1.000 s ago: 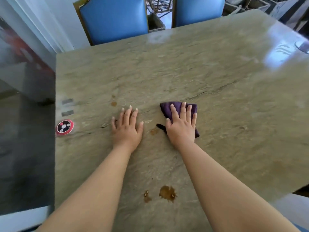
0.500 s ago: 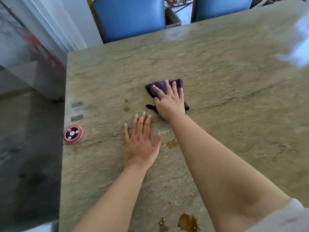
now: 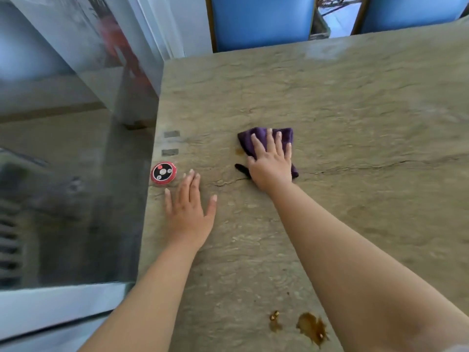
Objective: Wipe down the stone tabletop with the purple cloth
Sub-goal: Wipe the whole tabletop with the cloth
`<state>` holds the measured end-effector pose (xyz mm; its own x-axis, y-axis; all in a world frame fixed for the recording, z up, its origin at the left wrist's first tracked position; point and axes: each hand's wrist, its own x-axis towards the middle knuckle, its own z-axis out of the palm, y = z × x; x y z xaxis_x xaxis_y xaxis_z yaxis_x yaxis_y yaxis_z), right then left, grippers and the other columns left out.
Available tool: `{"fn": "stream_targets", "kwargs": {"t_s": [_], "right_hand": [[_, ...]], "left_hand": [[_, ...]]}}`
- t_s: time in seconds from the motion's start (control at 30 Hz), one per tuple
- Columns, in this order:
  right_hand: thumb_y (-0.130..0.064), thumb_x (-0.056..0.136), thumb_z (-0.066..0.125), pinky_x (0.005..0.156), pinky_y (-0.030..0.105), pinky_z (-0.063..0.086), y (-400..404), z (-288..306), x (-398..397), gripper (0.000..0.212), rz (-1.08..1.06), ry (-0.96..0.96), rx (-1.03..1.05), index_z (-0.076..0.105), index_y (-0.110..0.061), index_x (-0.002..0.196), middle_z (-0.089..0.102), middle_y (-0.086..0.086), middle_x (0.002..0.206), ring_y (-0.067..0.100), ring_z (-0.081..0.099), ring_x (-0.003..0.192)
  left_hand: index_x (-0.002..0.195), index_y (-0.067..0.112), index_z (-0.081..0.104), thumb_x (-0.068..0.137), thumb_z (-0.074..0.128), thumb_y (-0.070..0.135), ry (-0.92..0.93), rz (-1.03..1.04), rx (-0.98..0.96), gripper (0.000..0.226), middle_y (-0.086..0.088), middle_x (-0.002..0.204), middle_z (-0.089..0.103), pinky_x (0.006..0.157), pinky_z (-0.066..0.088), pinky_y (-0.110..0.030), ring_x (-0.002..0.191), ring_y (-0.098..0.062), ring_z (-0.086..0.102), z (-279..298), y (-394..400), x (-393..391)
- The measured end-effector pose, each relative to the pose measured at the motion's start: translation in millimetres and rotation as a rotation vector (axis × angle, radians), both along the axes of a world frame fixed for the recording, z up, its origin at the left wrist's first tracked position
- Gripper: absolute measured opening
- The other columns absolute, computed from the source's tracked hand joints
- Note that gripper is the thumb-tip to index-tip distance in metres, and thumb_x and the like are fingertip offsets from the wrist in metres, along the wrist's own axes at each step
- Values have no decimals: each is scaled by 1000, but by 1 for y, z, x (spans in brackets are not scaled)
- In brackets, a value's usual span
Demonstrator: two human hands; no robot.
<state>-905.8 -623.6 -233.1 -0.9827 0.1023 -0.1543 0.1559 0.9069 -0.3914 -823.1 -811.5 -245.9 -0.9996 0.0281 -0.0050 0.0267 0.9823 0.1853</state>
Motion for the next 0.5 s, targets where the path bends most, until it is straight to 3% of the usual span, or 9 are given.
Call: {"fn": "stream_targets", "kwargs": {"t_s": [0.07,0.13,0.3,0.37,0.5], "right_hand": [[-33,94,38,118,36,-11,-2,-2,4,58,210,36,-50,20,-38,149,-2,-4,161,16,-9,147],[-31,94,41,117,32,-7,15,-3,-2,57,278,63,-91,24,-40,147,6,-8,161,11,-4,147],[-38,96,32,118,41,-10,11,-6,-52,59,-135,53,12,13,-31,151,-2,2,161,20,-8,148],[-40,96,28,117,46,-13,-10,-4,-70,59,-167,16,34,12,-31,152,-5,4,161,24,-12,147],[-44,98,26,117,44,-12,-47,1,-81,53,121,8,17,16,-39,149,-4,0,161,22,-11,147]], "left_hand": [[154,18,17,90,9,59,23,-11,-47,76,5,162,7,120,6,-48,149,-12,5,-5,-5,6],[152,17,24,92,14,57,51,-3,-51,73,3,161,14,120,10,-48,148,-14,11,-6,-3,6],[150,18,30,92,18,57,70,7,-52,70,3,160,20,119,11,-48,148,-14,16,-9,-3,4],[150,19,28,92,18,57,63,12,-53,71,3,160,21,119,11,-48,147,-14,16,-8,-3,5],[154,21,11,92,21,59,87,-2,-47,74,2,161,15,119,14,-50,147,-14,16,-5,-2,6]]}}
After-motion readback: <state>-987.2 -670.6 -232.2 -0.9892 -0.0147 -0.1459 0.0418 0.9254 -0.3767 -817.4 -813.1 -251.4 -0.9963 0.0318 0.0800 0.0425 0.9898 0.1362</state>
